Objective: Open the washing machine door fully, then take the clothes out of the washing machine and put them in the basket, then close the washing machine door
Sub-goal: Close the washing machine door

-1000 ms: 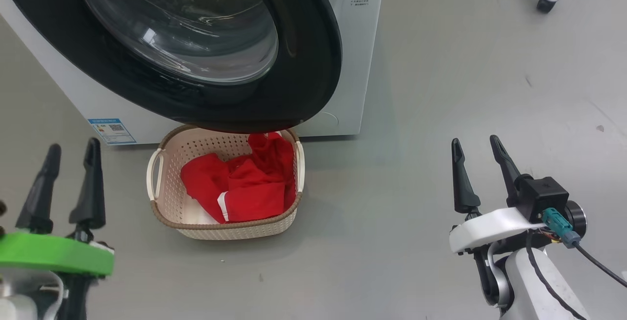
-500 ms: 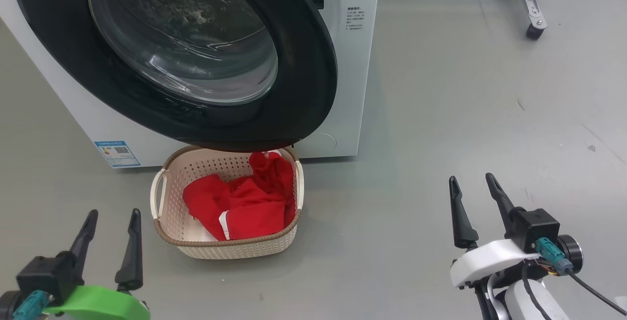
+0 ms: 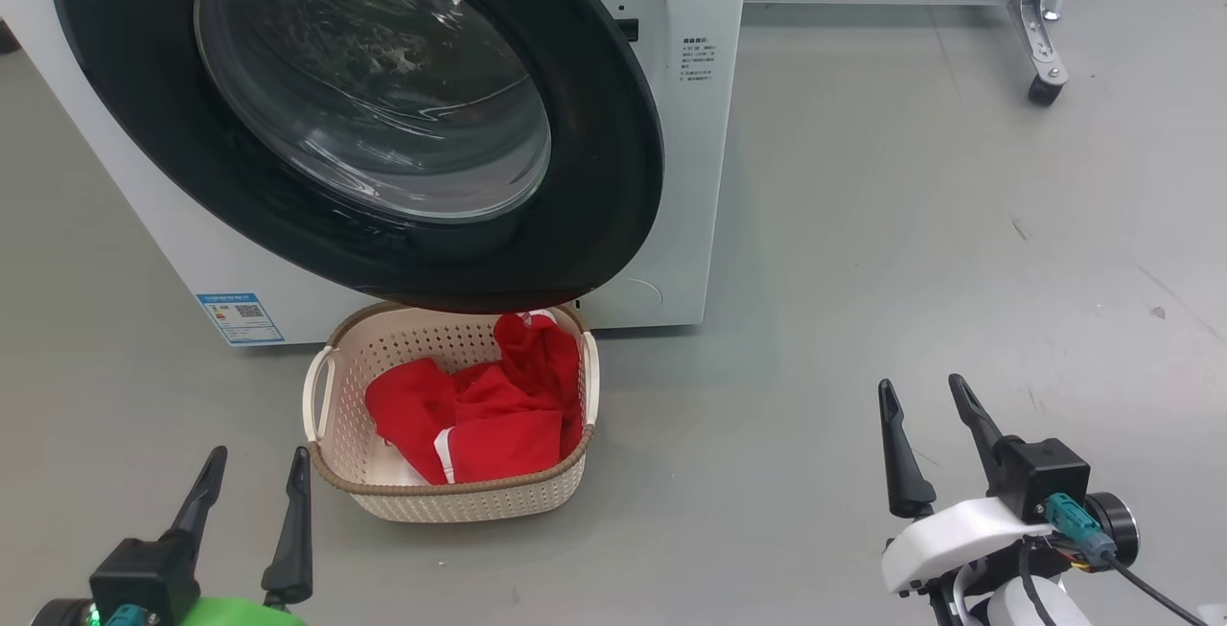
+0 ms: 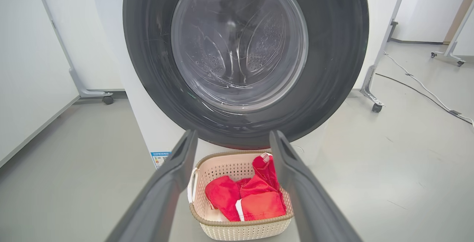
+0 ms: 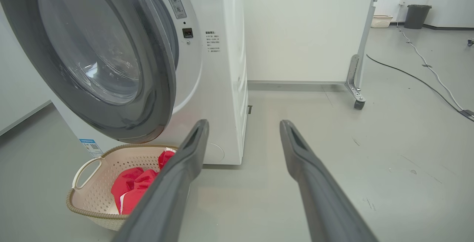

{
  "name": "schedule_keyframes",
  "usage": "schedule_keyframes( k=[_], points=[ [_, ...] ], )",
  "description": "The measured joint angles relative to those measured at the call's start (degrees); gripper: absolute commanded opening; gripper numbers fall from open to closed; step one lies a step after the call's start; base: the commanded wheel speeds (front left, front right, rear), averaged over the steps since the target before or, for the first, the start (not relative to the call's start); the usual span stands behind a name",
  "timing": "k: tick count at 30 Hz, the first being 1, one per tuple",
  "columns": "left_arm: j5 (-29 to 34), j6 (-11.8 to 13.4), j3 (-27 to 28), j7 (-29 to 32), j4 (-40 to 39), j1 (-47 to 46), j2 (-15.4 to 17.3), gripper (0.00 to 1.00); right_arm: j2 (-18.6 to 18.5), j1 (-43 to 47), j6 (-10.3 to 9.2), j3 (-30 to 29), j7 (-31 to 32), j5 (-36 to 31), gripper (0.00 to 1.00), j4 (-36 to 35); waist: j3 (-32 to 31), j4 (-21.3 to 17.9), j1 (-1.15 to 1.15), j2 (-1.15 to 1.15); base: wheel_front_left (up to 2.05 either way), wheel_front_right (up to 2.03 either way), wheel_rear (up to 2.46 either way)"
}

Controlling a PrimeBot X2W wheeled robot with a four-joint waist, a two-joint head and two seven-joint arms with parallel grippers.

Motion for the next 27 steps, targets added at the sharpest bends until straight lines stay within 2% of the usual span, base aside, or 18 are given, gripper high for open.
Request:
schedule_keyframes(
  k=[27],
  points=[
    [1.6,1.3,-1.4,-1.5,1.0,0.1,-1.3,1.00,0.0,0.2,0.49,-0.4,0.0,0.0,1.00,-0.6,0.2,0.3,0.00,0.00,0.00,0.00,0.00]
  ],
)
